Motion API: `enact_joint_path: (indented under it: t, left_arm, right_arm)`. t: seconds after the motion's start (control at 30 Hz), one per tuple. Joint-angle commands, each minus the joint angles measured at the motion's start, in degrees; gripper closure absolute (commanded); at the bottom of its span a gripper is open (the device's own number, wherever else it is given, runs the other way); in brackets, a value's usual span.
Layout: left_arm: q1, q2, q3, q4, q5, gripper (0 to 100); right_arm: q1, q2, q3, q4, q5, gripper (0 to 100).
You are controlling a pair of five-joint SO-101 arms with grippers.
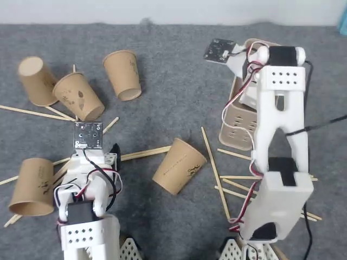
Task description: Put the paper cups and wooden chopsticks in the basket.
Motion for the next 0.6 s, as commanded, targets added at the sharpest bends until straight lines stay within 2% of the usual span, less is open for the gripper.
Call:
enact_joint_path:
  t: [0.0, 0.17, 0.23, 0.57]
  left_arm:
    - [0.4, -0.7, -0.3, -0.8, 0.6, 82]
    - [0.4, -0.7, -0.3, -0.8, 0.6, 82]
    - [0.4, -0.7, -0.3, -0.8, 0.6, 82]
    - [0.3, -0.7, -0.3, -0.8, 0.6, 82]
  right_arm:
    - [2.3, 1.7, -0.6, -2.3, 1.0, 75.1]
    - [1.5, 3.6, -2.2, -2.2, 0.6, 99.1]
    - [0.8, 3.5, -4.3, -1.8, -1.3, 97.2]
    - [-3.3, 4.1, -22.3, -0.7, -41.0, 99.3]
